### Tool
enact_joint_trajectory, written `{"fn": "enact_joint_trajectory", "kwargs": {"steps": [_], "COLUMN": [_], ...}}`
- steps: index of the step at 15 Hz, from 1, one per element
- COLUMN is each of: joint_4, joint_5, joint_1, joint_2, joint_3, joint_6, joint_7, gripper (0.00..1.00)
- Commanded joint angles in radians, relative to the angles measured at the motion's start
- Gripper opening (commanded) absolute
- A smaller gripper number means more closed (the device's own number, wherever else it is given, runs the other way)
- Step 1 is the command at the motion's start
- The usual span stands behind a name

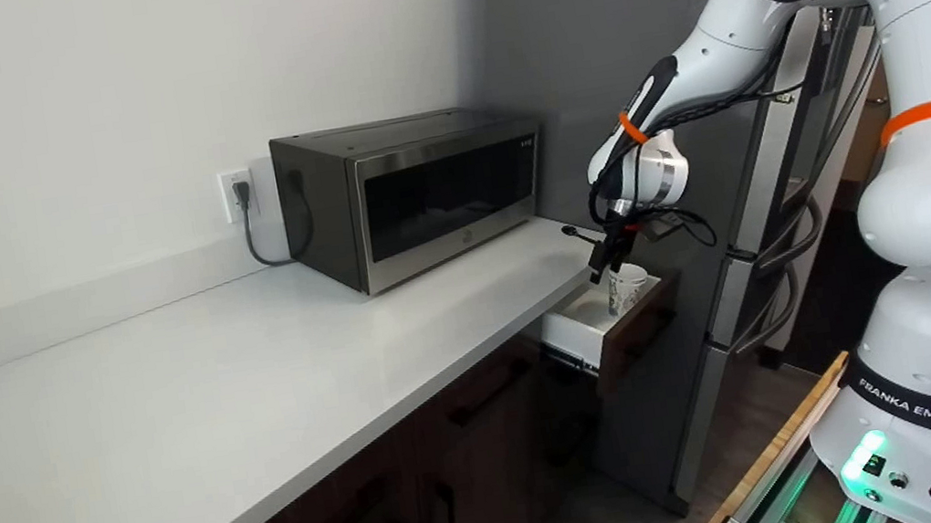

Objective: Put the cups together, lay them down, and then close the drawer

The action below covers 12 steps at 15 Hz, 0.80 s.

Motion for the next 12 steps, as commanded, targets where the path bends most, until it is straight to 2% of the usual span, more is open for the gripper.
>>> {"fn": "enact_joint_trajectory", "kwargs": {"steps": [1,3,5,8,12], "joint_4": [-0.036,-0.037,-0.040,-0.054,-0.075], "joint_5": [-0.071,-0.110,-0.128,-0.099,-0.112], "joint_1": [0.002,0.018,0.012,-0.027,-0.028], "joint_2": [-0.026,-0.013,0.004,0.018,0.021], "joint_3": [-0.036,-0.068,-0.070,-0.016,0.021], "joint_6": [0.039,0.042,0.043,0.062,0.087], "joint_7": [0.033,0.054,0.061,0.040,0.047], "gripper": [1.00,1.00,1.00,1.00,1.00]}}
